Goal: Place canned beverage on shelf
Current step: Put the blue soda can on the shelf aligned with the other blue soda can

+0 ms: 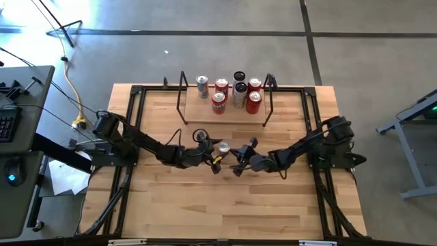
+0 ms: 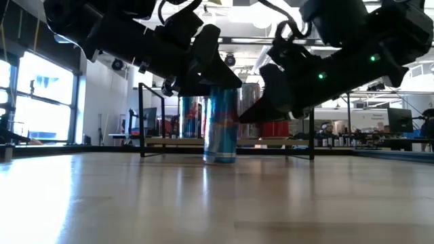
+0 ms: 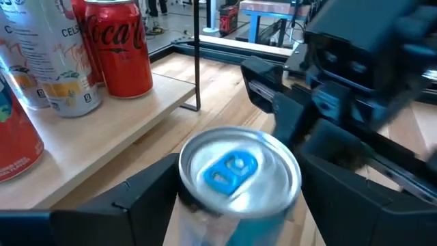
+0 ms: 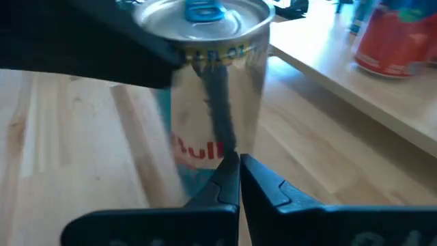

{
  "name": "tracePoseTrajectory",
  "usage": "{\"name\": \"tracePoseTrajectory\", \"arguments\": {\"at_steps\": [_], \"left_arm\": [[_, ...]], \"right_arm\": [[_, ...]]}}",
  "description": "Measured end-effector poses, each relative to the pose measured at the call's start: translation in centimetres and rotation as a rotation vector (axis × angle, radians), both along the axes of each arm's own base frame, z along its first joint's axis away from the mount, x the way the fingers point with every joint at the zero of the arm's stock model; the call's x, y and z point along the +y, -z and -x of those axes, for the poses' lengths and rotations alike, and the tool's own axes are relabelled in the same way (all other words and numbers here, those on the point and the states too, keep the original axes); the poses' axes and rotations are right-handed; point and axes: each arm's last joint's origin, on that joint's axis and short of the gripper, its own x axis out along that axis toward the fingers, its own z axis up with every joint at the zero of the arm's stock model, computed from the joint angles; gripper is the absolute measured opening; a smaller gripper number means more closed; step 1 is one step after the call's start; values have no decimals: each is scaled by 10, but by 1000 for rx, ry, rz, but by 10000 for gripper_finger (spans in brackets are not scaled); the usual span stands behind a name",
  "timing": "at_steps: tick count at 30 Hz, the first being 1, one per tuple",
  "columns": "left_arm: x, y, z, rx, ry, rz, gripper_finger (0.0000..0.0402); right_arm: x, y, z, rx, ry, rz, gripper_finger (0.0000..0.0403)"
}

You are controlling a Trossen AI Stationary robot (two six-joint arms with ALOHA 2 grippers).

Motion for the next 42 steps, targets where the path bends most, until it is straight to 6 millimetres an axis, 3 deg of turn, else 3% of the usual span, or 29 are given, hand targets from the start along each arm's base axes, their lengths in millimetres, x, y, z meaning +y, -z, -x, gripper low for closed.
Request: {"name": "tracePoseTrajectory", "arguments": {"at_steps": [12,19,25,28,34,42], "left_arm": [[0,1,0,42,28,-60,279],[0,1,0,50,23,-73,223],[7,-1,0,72,12,-101,223],[11,-14,6,108,12,-147,223],[29,-62,34,150,-11,-160,223],[80,-109,64,104,20,-153,223]], "right_arm": [[14,-9,-18,34,-39,19,0],[13,-8,-18,46,-35,25,0],[14,-6,-16,67,-41,30,0],[17,-7,-15,74,-54,36,0],[21,-6,-14,86,-71,47,0],[21,-7,-13,85,-75,46,0]]}}
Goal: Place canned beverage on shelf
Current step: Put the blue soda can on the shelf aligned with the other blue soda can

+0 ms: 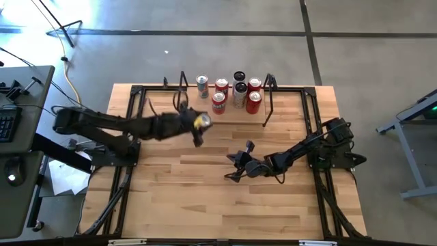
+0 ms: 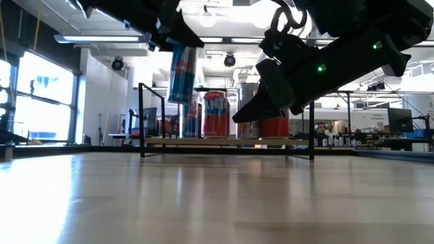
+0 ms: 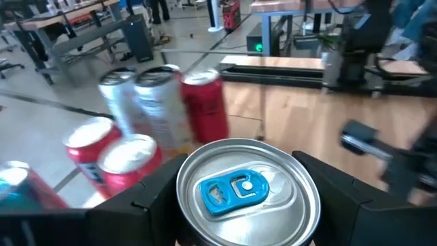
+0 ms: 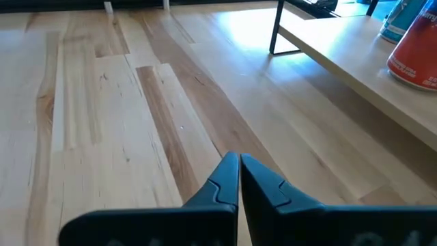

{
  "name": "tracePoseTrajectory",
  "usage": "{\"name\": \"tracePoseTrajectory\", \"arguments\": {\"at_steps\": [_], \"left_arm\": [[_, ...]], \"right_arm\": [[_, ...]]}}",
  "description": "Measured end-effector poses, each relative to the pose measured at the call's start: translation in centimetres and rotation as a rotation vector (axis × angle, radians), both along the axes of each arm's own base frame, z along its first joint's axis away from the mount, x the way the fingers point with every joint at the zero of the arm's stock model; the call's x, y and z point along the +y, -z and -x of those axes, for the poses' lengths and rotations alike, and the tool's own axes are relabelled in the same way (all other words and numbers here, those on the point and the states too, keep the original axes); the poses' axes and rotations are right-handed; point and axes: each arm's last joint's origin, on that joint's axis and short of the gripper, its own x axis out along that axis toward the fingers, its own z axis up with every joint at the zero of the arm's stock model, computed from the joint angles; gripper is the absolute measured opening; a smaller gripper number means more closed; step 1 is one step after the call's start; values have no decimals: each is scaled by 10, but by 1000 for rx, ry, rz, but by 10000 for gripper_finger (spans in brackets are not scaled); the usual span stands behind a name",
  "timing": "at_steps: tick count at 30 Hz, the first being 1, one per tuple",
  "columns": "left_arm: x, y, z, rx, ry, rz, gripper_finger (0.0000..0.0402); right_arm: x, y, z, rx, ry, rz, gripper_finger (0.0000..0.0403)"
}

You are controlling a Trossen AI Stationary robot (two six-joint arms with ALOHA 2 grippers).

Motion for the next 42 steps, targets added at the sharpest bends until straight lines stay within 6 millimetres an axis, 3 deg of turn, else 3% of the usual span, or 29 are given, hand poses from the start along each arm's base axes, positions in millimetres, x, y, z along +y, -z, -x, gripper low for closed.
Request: {"name": "tracePoseTrajectory", "arguments": {"at_steps": [9,13,17,27,35,42], "left_arm": [[77,1,14,12,-40,36,223],[102,4,16,-22,-14,44,223],[119,20,11,8,-31,62,223],[143,32,7,-41,-36,60,223],[148,34,11,-29,-57,67,223],[147,52,22,-42,-74,67,223]], "right_arm": [[9,0,3,-12,-14,-18,0],[10,-1,2,-21,-13,-21,0],[10,-2,2,-31,-12,-24,0],[10,-2,2,-30,-15,-19,0],[10,-2,2,-23,-21,-2,0],[10,-2,2,-21,-24,4,0]]}}
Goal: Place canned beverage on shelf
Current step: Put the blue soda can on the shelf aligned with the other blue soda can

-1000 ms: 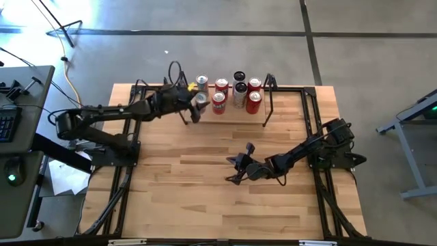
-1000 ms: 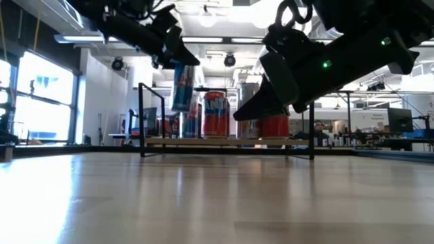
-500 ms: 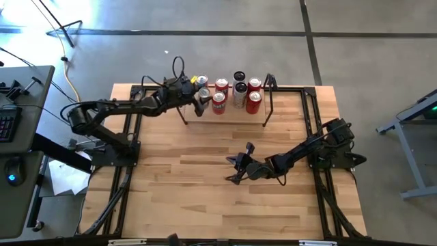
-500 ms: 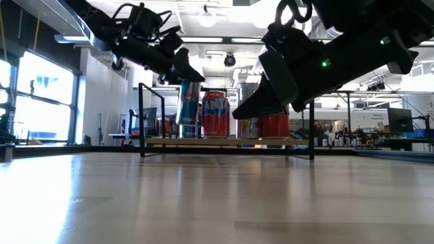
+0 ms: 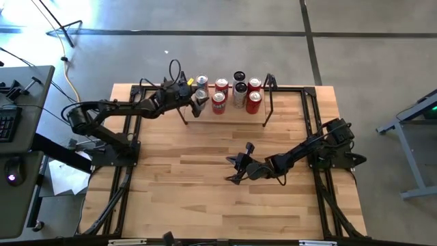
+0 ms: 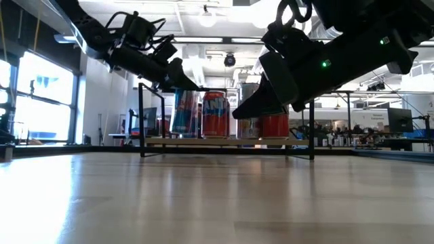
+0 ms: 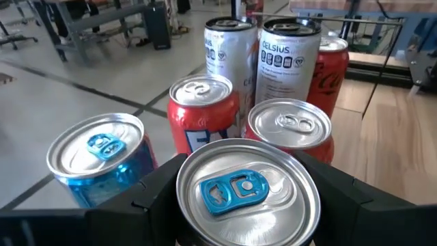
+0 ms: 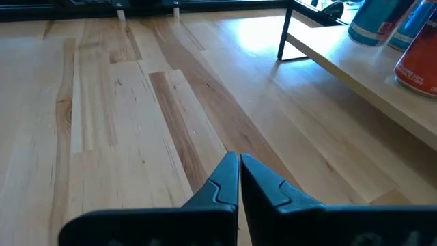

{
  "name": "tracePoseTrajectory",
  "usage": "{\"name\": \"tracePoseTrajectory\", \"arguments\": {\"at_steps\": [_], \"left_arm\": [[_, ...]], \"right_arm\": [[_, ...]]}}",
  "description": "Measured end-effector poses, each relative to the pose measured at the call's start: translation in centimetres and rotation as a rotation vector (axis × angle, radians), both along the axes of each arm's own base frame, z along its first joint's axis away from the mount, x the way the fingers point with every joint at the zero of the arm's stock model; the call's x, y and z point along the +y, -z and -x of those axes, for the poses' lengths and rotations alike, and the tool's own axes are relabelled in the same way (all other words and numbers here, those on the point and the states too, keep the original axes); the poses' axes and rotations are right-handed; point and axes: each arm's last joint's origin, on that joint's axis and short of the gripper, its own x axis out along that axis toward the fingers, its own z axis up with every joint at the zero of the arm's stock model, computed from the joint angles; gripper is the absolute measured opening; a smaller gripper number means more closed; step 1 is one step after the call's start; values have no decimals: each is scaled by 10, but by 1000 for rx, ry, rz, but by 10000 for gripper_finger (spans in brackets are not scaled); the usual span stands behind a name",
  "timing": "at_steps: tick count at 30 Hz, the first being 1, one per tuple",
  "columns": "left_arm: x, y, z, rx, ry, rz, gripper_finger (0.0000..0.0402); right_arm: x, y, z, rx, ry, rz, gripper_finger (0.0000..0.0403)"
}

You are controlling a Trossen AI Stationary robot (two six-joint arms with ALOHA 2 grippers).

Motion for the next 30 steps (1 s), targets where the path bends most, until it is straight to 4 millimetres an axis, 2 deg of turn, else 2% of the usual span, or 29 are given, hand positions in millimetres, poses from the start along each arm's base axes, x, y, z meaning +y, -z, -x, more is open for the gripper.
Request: {"name": "tracePoseTrajectory", "arguments": {"at_steps": [8,14,30], "left_arm": [[0,3,3,-28,-7,3,224],[2,5,0,-59,-10,5,251],[3,8,-2,-67,-8,19,251]], "right_arm": [[-1,-1,-1,-7,3,-3,0],[-2,-1,-1,-7,7,-3,0],[-2,-1,-1,-5,-2,-7,0]]}}
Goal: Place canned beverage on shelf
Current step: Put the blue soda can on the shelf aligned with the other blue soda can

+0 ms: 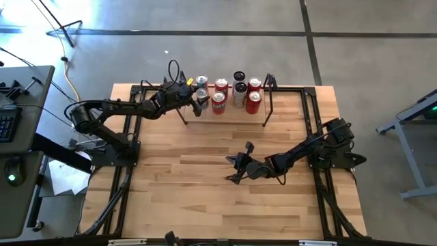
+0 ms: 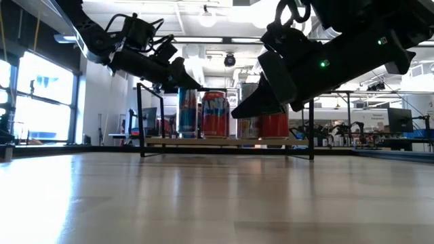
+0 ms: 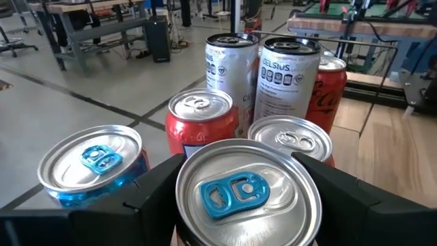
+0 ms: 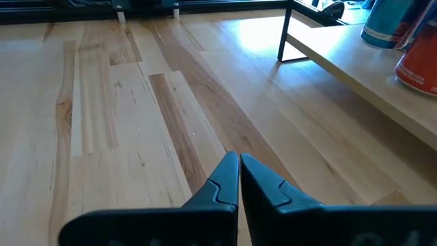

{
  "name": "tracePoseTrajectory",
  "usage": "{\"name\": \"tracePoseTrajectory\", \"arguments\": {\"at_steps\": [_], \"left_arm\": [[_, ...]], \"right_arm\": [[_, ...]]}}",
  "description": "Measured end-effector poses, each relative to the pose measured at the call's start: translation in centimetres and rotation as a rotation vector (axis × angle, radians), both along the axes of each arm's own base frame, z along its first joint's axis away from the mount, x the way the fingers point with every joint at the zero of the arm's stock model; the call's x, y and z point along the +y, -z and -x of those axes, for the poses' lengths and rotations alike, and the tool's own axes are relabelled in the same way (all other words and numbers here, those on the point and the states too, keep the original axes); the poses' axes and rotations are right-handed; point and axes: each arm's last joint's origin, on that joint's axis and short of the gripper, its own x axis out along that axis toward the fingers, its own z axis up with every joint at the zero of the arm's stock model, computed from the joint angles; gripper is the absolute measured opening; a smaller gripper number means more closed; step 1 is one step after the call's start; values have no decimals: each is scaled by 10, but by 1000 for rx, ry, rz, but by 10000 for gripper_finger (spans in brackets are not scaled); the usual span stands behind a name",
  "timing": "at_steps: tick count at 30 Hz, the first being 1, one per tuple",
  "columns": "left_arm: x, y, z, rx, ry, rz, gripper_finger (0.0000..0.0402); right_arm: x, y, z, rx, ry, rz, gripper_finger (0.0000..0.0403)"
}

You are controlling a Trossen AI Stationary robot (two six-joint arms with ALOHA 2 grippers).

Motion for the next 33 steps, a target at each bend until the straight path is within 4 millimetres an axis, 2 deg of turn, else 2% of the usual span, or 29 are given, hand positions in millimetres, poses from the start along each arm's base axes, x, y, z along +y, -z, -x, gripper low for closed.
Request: {"name": "tracePoseTrajectory", "arguments": {"at_steps": [4,18,33], "left_arm": [[-2,6,0,35,18,30,251],[-2,6,0,37,37,37,254],[-1,5,0,35,32,20,298]], "right_arm": [[0,0,0,0,0,0,0],[0,0,0,0,-2,-1,0],[0,0,0,0,-2,-1,0]]}}
